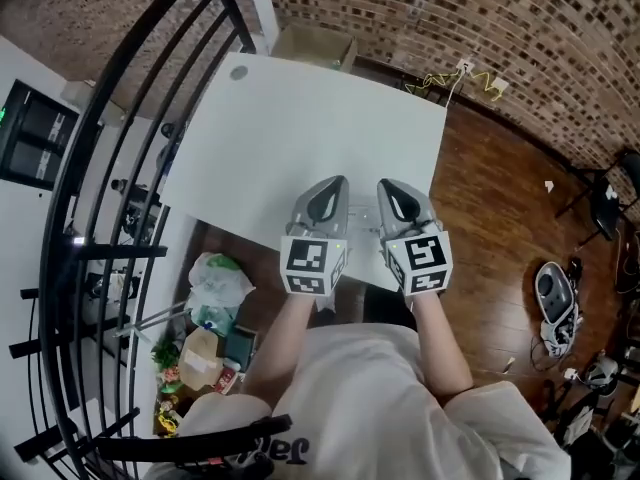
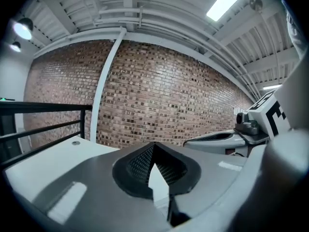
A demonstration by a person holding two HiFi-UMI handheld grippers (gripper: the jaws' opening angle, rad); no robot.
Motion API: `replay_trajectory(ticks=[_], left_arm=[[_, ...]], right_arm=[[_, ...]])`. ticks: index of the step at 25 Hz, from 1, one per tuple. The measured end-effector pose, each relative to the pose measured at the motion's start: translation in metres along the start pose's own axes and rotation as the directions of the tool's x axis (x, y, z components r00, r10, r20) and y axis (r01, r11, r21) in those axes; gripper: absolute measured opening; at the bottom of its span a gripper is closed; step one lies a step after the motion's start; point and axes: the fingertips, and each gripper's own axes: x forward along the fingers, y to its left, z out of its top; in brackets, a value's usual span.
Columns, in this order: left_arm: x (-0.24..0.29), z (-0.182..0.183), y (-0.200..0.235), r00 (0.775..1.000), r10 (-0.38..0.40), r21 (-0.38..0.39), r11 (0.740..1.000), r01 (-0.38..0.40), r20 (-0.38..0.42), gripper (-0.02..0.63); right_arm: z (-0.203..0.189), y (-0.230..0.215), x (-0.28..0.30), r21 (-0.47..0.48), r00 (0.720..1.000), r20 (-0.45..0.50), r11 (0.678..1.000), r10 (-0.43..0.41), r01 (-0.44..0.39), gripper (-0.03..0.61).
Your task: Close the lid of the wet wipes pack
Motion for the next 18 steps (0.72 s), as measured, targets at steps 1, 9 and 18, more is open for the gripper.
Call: replay_trajectory(ticks=[1, 9, 18], left_arm=[[-0.001, -0.006, 0.004, 1.000, 0.005, -0.008, 1.000, -0.005, -0.012, 0.015], [-0.002, -0.026, 0.027, 0.997, 0.033, -0.031, 0.999, -0.035, -0.065, 0.015], [-0.006, -0.057, 0.046, 0.989, 0.074, -0.075, 0.994, -0.084, -0.131, 0.015]], right_arm=[[-0.006, 0.003, 0.003, 0.003, 1.000, -0.013, 1.000, 0.007, -0.007, -0.009], [-0.020, 0.021, 0.026, -0.006, 0.996, -0.064, 0.998, 0.062, -0.063, -0.009], [-0.051, 0.030, 0.036, -0.010, 0.983, -0.157, 0.995, 0.094, -0.097, -0.009]])
